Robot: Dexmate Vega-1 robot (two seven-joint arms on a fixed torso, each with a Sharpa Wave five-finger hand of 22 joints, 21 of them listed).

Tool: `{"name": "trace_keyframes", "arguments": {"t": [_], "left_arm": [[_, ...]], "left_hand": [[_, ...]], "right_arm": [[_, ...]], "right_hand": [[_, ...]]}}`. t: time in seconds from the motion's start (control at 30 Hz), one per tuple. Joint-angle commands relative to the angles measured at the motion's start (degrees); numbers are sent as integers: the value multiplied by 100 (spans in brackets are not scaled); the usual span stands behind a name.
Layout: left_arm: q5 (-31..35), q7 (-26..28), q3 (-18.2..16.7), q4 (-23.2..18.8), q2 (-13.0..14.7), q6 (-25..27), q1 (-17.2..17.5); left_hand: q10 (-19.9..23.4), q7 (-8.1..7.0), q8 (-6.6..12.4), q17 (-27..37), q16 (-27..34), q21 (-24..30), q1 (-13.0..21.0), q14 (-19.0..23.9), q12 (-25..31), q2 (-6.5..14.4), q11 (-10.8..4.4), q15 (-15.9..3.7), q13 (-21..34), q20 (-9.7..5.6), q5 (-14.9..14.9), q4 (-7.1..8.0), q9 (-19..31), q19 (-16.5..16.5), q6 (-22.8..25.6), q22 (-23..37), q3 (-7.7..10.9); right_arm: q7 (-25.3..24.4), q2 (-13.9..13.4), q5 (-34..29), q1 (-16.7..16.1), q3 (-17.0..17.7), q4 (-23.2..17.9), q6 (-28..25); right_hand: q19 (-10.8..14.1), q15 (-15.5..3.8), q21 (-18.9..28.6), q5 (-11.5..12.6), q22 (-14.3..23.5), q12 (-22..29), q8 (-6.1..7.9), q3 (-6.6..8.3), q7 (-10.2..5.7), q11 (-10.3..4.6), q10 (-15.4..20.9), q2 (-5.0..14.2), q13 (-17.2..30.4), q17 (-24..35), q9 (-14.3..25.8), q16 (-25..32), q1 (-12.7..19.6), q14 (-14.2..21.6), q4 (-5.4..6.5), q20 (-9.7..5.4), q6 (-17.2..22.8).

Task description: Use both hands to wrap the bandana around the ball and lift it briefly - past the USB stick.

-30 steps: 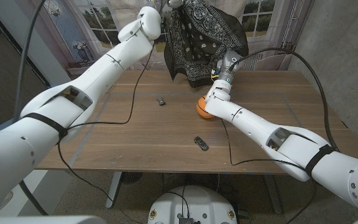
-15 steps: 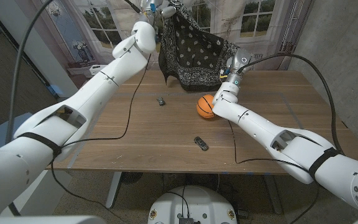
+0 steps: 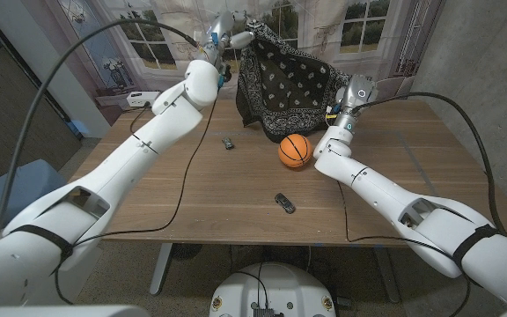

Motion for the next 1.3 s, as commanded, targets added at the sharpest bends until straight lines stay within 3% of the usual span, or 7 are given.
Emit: {"name": "trace_keyframes", "arguments": {"t": [0.03, 0.53, 0.97, 1.17, 1.23, 1.3], "left_arm": [[-607, -284, -233, -609, 187, -247, 731], [-844, -451, -144, -1306, 317, -454, 1328], [-1715, -1175, -120, -1292, 263, -1056, 1422], [-1956, -1659, 31, -1334, 341, -1098, 1260], [-2012, -1837, 90, -1382, 396, -1016, 1179], [-2077, -2063, 148, -1463, 487, -841, 1060]], "left_hand": [[25, 330, -39, -2, -17, 31, 14, 33, 33, 42, 2, -189, 33, -23, -53, -13, -27, -4, 403, 27, 42], [59, 354, -108, -11, -22, 42, 32, 35, 51, 46, 16, -157, 38, 12, -233, -34, -177, -33, 511, 27, 84], [82, 477, 20, 6, -28, 34, 67, -12, 55, 33, 84, -102, 41, 55, -269, -48, -53, -106, 637, 26, 180], [69, 507, 85, 18, -21, 30, 54, -23, 49, 23, 110, -71, 44, 90, -243, -36, 23, -139, 667, 27, 216], [73, 524, 105, 24, -17, 27, 46, -25, 51, 19, 145, -60, 46, 109, -226, -30, 63, -160, 648, 29, 234], [67, 531, 125, 28, -21, 20, 39, -46, 48, 18, 144, -44, 47, 129, -214, -25, 94, -186, 641, 30, 249]], "right_arm": [[-102, -395, -58, -618, 287, -625, -82], [-117, -713, -259, -1461, 666, -1253, -81], [-117, -880, -538, -2302, 1210, -1928, 88], [38, -1317, -557, -2590, 1142, -2156, 336], [52, -1434, -580, -2665, 1115, -2162, 442], [284, -1745, -635, -2759, 1030, -2286, 596]], "right_hand": [[-20, -557, 56, 17, 9, 4, 30, 175, -151, -36, 38, 146, 11, 17, -1, -38, 113, 5, -109, -15, 163], [-74, -566, 80, 20, 16, -8, 36, 171, -189, -83, 35, 143, 5, 45, -30, -93, 86, -38, -94, -33, 147], [-173, -567, 85, 22, 19, -22, 54, 169, -247, -110, 25, 128, 1, 52, -59, -178, 52, -101, -82, -47, 152], [-224, -599, 91, 28, 18, -30, 67, 182, -279, -167, 13, 108, 0, 7, -75, -303, 30, -206, -78, -74, 156], [-289, -610, 83, 31, 15, -60, 71, 191, -309, -272, -50, 102, -6, -26, -87, -410, 15, -325, -75, -95, 149], [-319, -657, 89, 36, 11, -112, 77, 205, -327, -364, -147, 82, -25, -58, -99, -517, 30, -446, -104, -96, 144]]}}
